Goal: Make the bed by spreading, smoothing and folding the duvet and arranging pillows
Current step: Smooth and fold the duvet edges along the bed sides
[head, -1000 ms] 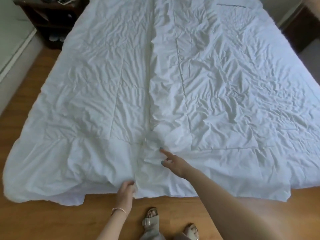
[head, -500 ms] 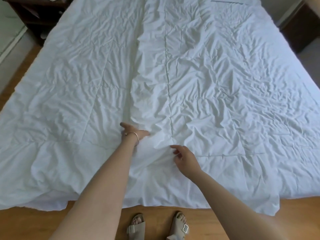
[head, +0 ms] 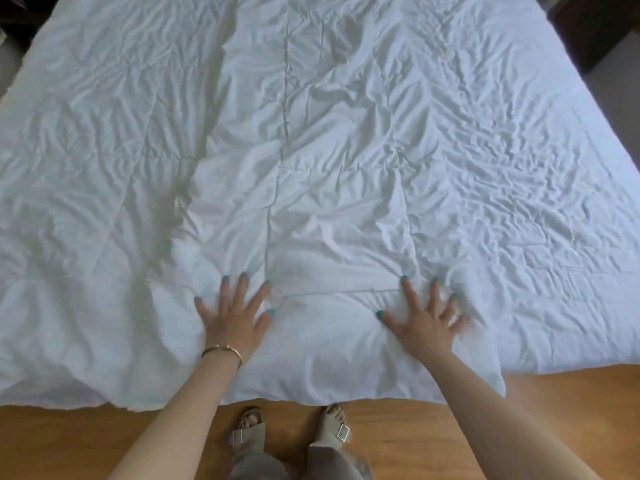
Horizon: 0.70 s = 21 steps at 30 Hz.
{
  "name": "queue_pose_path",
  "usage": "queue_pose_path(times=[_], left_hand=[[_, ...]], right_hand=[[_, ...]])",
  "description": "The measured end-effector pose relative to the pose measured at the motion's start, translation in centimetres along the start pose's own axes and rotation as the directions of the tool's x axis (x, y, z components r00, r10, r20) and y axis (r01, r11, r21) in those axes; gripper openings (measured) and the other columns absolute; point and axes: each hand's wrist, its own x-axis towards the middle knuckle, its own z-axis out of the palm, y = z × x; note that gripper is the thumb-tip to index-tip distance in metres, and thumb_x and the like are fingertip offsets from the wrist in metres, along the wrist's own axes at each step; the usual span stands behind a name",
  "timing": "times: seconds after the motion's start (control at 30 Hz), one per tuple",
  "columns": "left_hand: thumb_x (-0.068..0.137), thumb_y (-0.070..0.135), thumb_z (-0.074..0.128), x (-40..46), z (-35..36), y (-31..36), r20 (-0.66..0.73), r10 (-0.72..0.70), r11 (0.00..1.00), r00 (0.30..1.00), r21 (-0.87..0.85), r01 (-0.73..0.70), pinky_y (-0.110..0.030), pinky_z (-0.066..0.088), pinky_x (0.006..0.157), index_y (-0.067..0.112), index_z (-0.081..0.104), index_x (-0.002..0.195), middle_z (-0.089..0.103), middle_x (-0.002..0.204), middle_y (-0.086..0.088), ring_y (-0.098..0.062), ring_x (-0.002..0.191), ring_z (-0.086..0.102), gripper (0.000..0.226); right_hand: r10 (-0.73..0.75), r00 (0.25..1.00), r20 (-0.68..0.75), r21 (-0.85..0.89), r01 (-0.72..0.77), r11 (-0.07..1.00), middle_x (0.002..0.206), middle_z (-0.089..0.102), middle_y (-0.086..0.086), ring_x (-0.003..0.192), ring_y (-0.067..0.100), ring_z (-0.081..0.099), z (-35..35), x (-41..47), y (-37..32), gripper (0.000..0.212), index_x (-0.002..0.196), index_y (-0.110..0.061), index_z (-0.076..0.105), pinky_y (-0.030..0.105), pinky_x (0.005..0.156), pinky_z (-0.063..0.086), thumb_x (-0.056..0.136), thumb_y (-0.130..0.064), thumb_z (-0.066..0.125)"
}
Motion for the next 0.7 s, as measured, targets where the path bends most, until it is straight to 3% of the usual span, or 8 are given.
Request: queue_pose_path(times=[0.03, 0.1, 0.2, 0.3, 0.4, 0.47, 0.63, 0.7], left_hand=[[0.097, 0.055, 0.019, -1.6, 1.4, 0.8, 0.097, -0.075, 0.997, 0.992, 0.014, 0.074, -0.069, 0.001, 0.104, 0.051, -0.004, 0.147, -0.012, 0.16, 0.003, -0.023, 0.147, -0.012, 0.055], [0.096, 0.057, 0.014, -3.9, 3.2, 1.9, 0.135, -0.178, 0.983, 0.975, -0.019, 0.182, -0.07, 0.0, 0.106, 0.052, -0.011, 0.145, -0.023, 0.158, 0.001, -0.025, 0.145, -0.022, 0.055], [0.092, 0.063, 0.023, -5.9, 3.5, 3.4, 0.065, 0.013, 0.998, 0.998, -0.058, -0.009, -0.075, 0.007, 0.103, 0.053, 0.005, 0.146, -0.005, 0.161, -0.005, -0.037, 0.146, -0.006, 0.058], [0.077, 0.079, 0.032, -7.1, 3.9, 4.5, 0.142, 0.199, 0.979, 0.97, 0.01, -0.202, -0.079, 0.012, 0.1, 0.054, 0.009, 0.145, 0.001, 0.161, -0.002, -0.04, 0.146, 0.002, 0.076], [0.066, 0.092, 0.03, -6.3, 3.1, 6.4, 0.148, 0.095, 0.995, 0.984, -0.048, -0.089, -0.073, -0.012, 0.103, 0.064, -0.018, 0.136, -0.035, 0.153, 0.005, -0.034, 0.14, -0.031, 0.089], [0.058, 0.097, 0.032, -5.5, 2.0, 7.4, 0.205, 0.054, 0.998, 0.977, -0.036, -0.047, -0.071, -0.016, 0.102, 0.063, -0.027, 0.131, -0.046, 0.146, 0.005, -0.033, 0.134, -0.041, 0.099], [0.053, 0.096, 0.041, -4.9, 1.3, 9.8, 0.337, 0.139, 0.982, 0.931, 0.076, -0.174, -0.076, -0.003, 0.101, 0.059, -0.03, 0.132, -0.045, 0.147, 0.001, -0.032, 0.136, -0.039, 0.113], [0.057, 0.093, 0.045, -4.5, 1.1, 10.4, 0.391, 0.126, 0.981, 0.912, 0.089, -0.174, -0.076, 0.002, 0.101, 0.058, -0.032, 0.132, -0.045, 0.147, 0.001, -0.031, 0.138, -0.036, 0.113]], right_hand=[[0.079, 0.997, -0.011, 0.028, -0.079, 0.996, 0.158, -0.025, 0.001, 0.145, 0.04, -0.013, -0.1, -0.4, 1.2, 0.105, 0.142, -0.058, -0.013, 0.063, 0.112, -0.002, 0.062, -0.091, 0.047], [0.274, 0.962, 0.007, 0.146, -0.272, 0.951, 0.156, -0.028, 0.006, 0.145, 0.04, -0.011, -0.3, -1.1, 3.0, 0.128, 0.14, -0.055, -0.021, 0.063, 0.112, 0.002, 0.049, -0.088, 0.063], [0.393, 0.915, 0.089, 0.289, -0.401, 0.869, 0.157, 0.002, 0.011, 0.142, 0.039, 0.015, -1.3, -1.3, 5.4, 0.137, 0.137, -0.058, -0.022, 0.06, 0.113, 0.014, 0.045, -0.075, 0.078], [0.317, 0.945, 0.085, 0.39, -0.324, 0.862, 0.138, 0.035, 0.015, 0.121, 0.038, 0.045, -2.3, -1.0, 7.7, 0.121, 0.138, -0.054, -0.003, 0.054, 0.11, 0.028, 0.052, -0.065, 0.081], [0.156, 0.985, 0.069, 0.543, -0.168, 0.823, 0.138, 0.041, 0.013, 0.121, 0.036, 0.047, -2.4, -1.6, 8.0, 0.115, 0.145, -0.045, 0.003, 0.047, 0.096, 0.04, 0.064, -0.044, 0.085], [0.089, 0.996, 0.01, 0.546, -0.08, 0.834, 0.137, 0.046, 0.009, 0.117, 0.036, 0.05, -3.1, -2.4, 8.8, 0.108, 0.148, -0.044, 0.006, 0.041, 0.087, 0.041, 0.071, -0.034, 0.082], [0.167, 0.98, -0.105, 0.476, -0.098, 0.874, 0.136, 0.05, 0.01, 0.114, 0.038, 0.053, -6.7, -2.7, 17.0, 0.093, 0.144, -0.046, 0.017, 0.044, 0.086, 0.043, 0.075, -0.035, 0.079], [0.196, 0.979, -0.048, 0.443, -0.155, 0.883, 0.135, 0.046, 0.01, 0.112, 0.037, 0.052, -7.2, -1.8, 17.6, 0.095, 0.142, -0.048, 0.014, 0.043, 0.083, 0.043, 0.073, -0.04, 0.079]])
